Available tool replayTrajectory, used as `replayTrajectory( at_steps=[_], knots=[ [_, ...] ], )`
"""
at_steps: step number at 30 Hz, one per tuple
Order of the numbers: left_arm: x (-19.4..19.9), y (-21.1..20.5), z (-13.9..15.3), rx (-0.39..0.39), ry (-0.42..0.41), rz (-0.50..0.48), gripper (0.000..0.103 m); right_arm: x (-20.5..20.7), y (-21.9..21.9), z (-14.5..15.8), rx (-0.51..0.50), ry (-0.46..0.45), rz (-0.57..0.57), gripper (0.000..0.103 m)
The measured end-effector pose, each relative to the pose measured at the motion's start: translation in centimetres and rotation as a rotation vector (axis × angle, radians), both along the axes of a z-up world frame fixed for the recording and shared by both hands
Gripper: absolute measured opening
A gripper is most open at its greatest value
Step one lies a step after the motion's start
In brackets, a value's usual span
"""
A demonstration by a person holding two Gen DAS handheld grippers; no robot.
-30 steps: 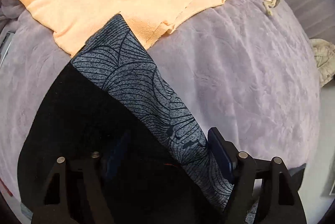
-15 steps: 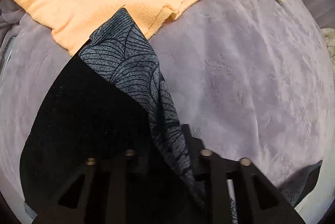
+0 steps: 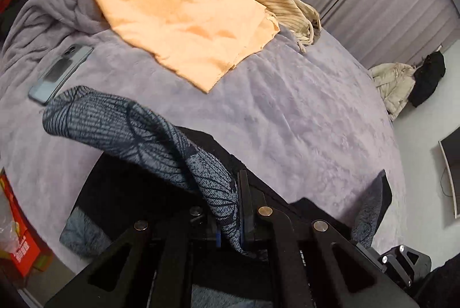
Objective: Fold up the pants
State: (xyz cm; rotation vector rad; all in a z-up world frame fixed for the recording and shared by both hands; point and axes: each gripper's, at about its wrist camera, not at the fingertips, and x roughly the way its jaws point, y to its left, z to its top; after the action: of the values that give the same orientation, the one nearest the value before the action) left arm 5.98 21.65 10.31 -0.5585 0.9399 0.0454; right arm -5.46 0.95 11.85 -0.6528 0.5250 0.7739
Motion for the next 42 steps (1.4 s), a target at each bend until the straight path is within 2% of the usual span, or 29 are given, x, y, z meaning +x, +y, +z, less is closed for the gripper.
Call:
replayTrajectory(
  at_steps=[3, 6, 8, 11, 14, 15, 17, 18, 19, 20, 21, 22, 23, 24, 26, 28, 31, 33, 34, 35, 36, 37, 38, 39, 40, 42],
  knots=[
    [-4.1, 1.7, -2.4, -0.049, 0.03, 0.042, 0.009, -5.2, 1.6, -2.2, -0.059, -0.024, 0.049, 0.01],
    [-6.4, 3.1, -7.2, -0.123, 0.113, 0.055, 0.009, -8.3, 2.9, -5.2, -0.093, 0.025, 0.096, 0.01],
    [-7.5, 3.7, -9.8, -0.168, 0.131, 0.056, 0.01, -8.9, 3.8, -7.2, -0.131, 0.052, 0.108, 0.009],
    [-8.9, 4.3, -10.5, -0.193, 0.071, 0.031, 0.012, -9.5, 4.6, -9.9, -0.196, 0.068, 0.095, 0.009],
    [-9.2, 4.4, -10.0, -0.188, 0.048, 0.022, 0.012, -9.2, 3.5, -8.8, -0.144, 0.14, 0.091, 0.01],
    [-9.1, 4.3, -10.1, -0.18, 0.061, 0.014, 0.012, -8.9, 2.9, -7.8, -0.112, 0.136, 0.082, 0.013],
    [-9.1, 4.3, -10.3, -0.188, 0.073, 0.018, 0.012, -7.7, 1.3, -6.2, -0.062, 0.096, 0.04, 0.039],
    [-9.2, 4.3, -10.2, -0.193, 0.08, 0.021, 0.014, -6.9, 0.5, -5.7, -0.045, 0.079, 0.007, 0.064],
    [-9.2, 4.3, -9.8, -0.184, 0.092, 0.027, 0.021, -5.8, -0.6, -5.2, -0.034, 0.069, -0.043, 0.079],
    [-9.6, 4.4, -9.4, -0.162, 0.102, 0.034, 0.028, -4.6, -1.9, -4.8, -0.026, 0.074, -0.099, 0.08],
    [-10.2, 4.7, -8.7, -0.126, 0.105, 0.051, 0.046, -3.1, -3.4, -4.5, -0.015, 0.095, -0.162, 0.08],
    [-11.0, 5.2, -8.0, -0.088, 0.092, 0.074, 0.07, -1.7, -4.8, -4.4, -0.006, 0.108, -0.227, 0.08],
    [-11.8, 5.6, -7.2, -0.047, 0.074, 0.11, 0.08, 0.4, -6.4, -4.2, 0.004, 0.12, -0.313, 0.08],
    [-12.5, 5.9, -6.4, -0.003, 0.052, 0.146, 0.084, 2.2, -8.0, -4.1, 0.015, 0.136, -0.405, 0.08],
    [-13.0, 6.1, -4.6, 0.081, 0.026, 0.171, 0.084, 6.6, -11.6, -4.4, 0.058, 0.203, -0.623, 0.08],
    [-12.4, 5.5, -3.5, 0.067, 0.006, 0.152, 0.084, 11.0, -14.7, -5.2, 0.108, 0.276, -0.843, 0.082],
    [-9.4, 1.6, -2.7, 0.096, 0.011, 0.042, 0.084, 16.6, -17.5, -7.3, 0.172, 0.397, -1.089, 0.085],
    [-7.2, -1.5, -3.4, 0.115, 0.05, -0.048, 0.084, 20.1, -18.2, -9.8, 0.133, 0.485, -1.198, 0.086],
    [-5.9, -3.5, -4.3, 0.11, 0.086, -0.107, 0.084, 21.4, -17.7, -11.6, 0.069, 0.53, -1.213, 0.086],
    [-5.2, -4.8, -5.1, 0.107, 0.116, -0.139, 0.084, 22.2, -17.5, -12.7, -0.001, 0.552, -1.215, 0.085],
    [-4.6, -6.2, -5.7, 0.106, 0.137, -0.171, 0.084, 22.1, -17.1, -13.1, -0.028, 0.53, -1.203, 0.081],
    [-4.1, -7.6, -6.4, 0.111, 0.154, -0.203, 0.084, 21.6, -17.0, -12.8, -0.028, 0.488, -1.189, 0.052],
    [-4.0, -8.6, -6.7, 0.136, 0.157, -0.216, 0.084, 21.0, -17.0, -12.2, -0.034, 0.468, -1.193, 0.012],
    [-4.0, -9.5, -6.6, 0.167, 0.148, -0.23, 0.084, 20.2, -17.5, -11.5, -0.011, 0.464, -1.197, 0.005],
    [-4.1, -10.3, -6.5, 0.179, 0.138, -0.255, 0.084, 19.2, -18.4, -10.4, 0.051, 0.459, -1.183, 0.005],
    [-4.0, -11.3, -5.9, 0.147, 0.121, -0.31, 0.084, 16.5, -20.1, -8.1, 0.138, 0.416, -1.175, 0.004]
  ],
)
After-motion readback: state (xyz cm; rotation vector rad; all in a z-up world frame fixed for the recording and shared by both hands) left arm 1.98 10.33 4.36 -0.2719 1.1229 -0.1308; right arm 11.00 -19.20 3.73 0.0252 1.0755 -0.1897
